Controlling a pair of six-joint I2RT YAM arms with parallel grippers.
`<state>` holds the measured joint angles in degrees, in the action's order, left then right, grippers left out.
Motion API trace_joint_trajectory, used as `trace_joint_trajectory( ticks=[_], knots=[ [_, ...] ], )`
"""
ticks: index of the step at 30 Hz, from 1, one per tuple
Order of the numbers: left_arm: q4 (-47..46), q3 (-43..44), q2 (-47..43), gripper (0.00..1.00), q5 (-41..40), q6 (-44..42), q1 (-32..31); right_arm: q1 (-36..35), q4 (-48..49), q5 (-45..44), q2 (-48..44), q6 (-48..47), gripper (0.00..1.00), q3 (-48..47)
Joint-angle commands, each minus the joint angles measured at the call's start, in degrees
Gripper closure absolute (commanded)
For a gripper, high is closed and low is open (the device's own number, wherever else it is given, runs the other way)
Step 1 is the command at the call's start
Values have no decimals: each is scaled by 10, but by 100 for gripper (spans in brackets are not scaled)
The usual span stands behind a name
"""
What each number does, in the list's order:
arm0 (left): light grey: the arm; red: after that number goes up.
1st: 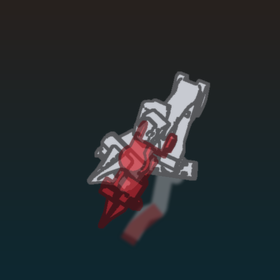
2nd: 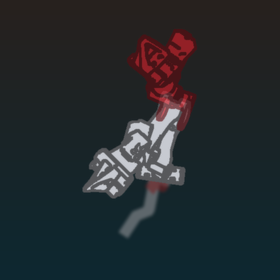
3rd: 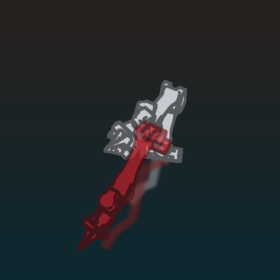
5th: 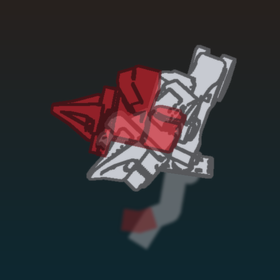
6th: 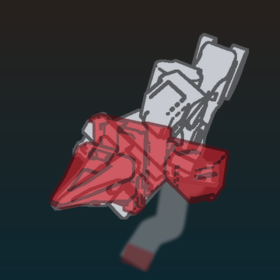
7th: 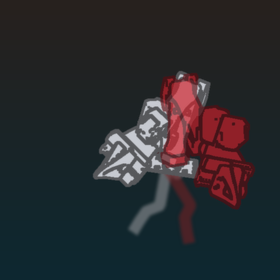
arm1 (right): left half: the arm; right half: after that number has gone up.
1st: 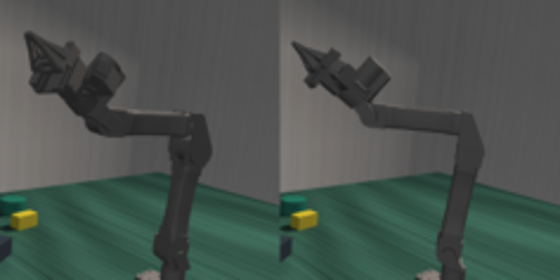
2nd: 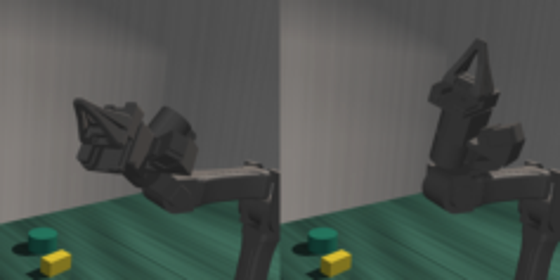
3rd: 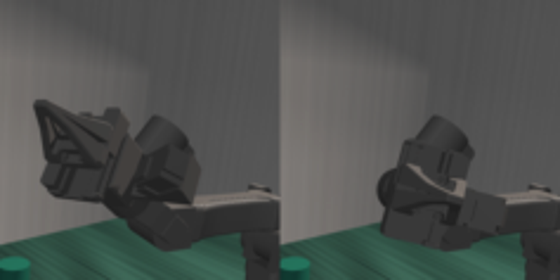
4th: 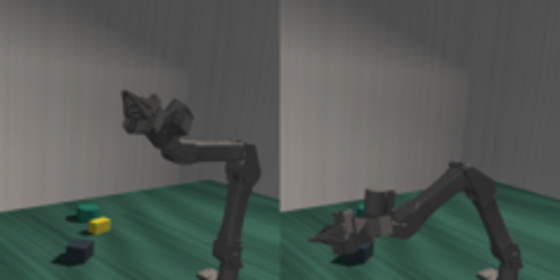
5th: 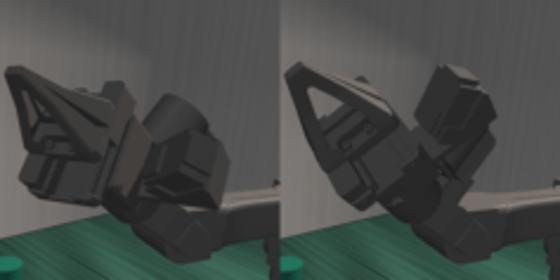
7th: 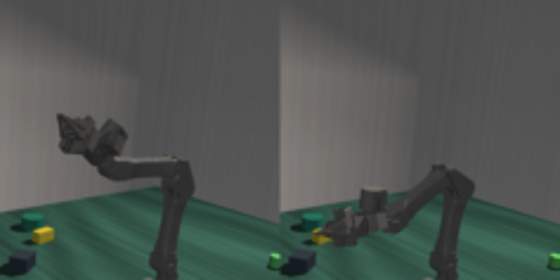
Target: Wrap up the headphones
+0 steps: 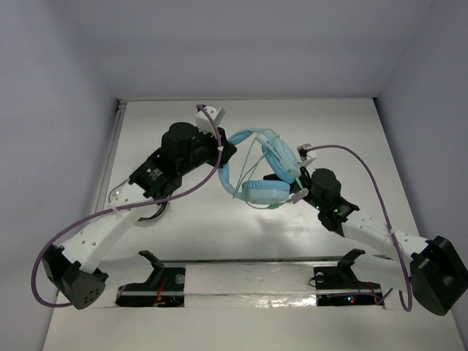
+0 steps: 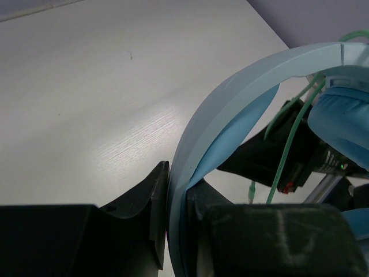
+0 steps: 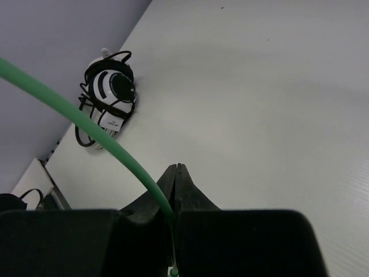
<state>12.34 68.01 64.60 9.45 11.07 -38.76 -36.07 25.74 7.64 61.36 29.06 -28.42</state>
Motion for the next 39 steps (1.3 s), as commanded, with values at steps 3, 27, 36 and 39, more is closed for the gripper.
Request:
trace_joint_trajectory(
  ticks=[3,27,36,39],
  knots=[
    [-162,-20,17,100,-89,127,3,1,41,11,-12,83,100,27],
    [-456,-87,371,100,-190,299,3,1,41,-133,45,280,69,148],
    [-424,-36,439,100,-217,280,3,1,-63,-90,-4,240,40,125],
    [-408,-5,465,100,-218,263,3,1,-139,-90,-76,222,41,111]
  ],
)
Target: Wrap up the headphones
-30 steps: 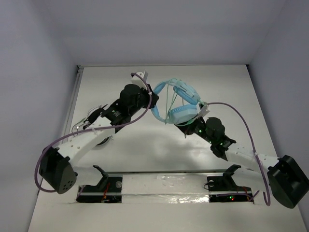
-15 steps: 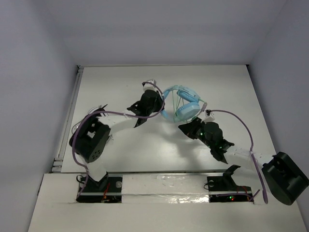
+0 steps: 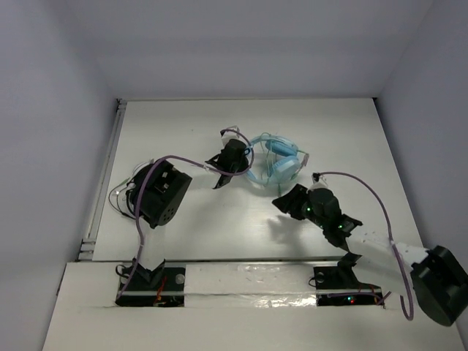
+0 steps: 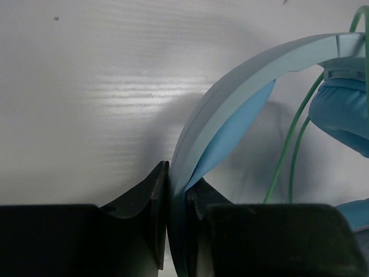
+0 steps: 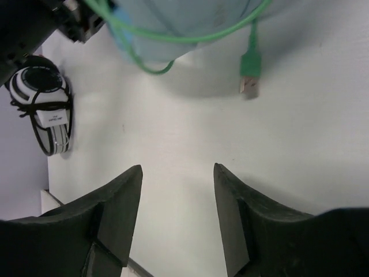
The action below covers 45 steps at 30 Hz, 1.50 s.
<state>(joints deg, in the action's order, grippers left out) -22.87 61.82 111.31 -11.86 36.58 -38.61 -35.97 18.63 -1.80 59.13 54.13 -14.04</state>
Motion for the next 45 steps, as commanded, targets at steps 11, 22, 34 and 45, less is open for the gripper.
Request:
trace_joint_trajectory(
  ticks=[11,22,34,45],
  knots=[
    [29,127,18,64,-50,-64,1,0,-314,-94,-292,-136,100,-217],
    [78,83,-136,20,-71,-79,1,0,-398,-177,-391,-205,88,-365],
    [112,-18,-493,1,-38,-103,-4,0,-521,-304,-416,-236,0,-480],
    [211,-44,-680,1,-46,-141,-4,0,-501,-270,-431,-236,0,-449]
  ],
)
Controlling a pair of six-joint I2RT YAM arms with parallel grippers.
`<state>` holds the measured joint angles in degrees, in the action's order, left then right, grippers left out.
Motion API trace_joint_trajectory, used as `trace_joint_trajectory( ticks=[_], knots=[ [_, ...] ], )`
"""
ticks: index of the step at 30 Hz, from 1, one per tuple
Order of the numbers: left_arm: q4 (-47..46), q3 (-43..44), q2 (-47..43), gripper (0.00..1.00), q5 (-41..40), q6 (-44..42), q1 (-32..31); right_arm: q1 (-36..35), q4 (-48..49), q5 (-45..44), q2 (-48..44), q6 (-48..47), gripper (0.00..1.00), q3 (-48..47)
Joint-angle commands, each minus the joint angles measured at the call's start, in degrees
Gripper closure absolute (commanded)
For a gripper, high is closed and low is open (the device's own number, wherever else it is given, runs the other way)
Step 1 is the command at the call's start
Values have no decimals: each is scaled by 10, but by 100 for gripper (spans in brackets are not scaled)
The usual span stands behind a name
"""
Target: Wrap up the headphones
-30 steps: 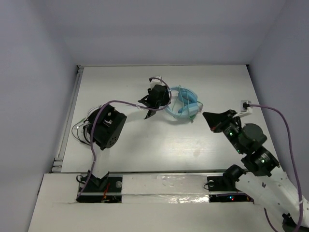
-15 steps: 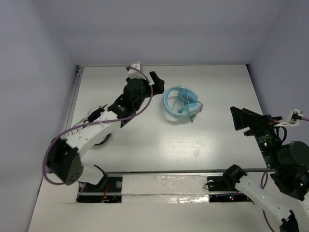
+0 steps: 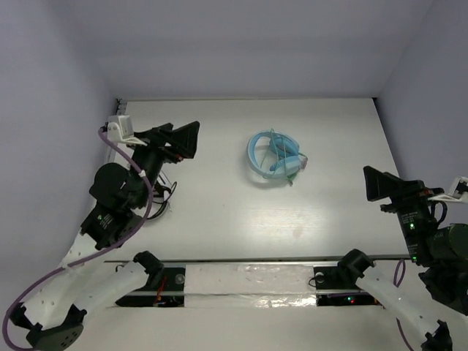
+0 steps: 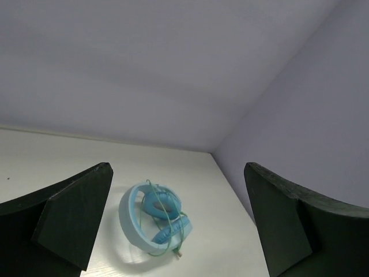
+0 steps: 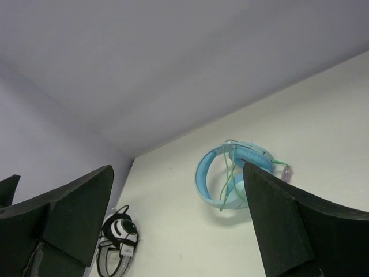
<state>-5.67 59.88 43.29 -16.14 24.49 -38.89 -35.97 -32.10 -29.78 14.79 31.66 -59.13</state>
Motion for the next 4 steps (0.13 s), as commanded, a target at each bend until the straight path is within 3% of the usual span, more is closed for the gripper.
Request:
trace_joint_trajectory(
  ticks=[1,4],
  knots=[
    [38,-31,-3,1,-3,-21,-1,0,5,13,16,-12,0,-4],
    [44,-38,0,1,-6,-21,-1,0,7,18,26,-14,0,-9]
  ],
)
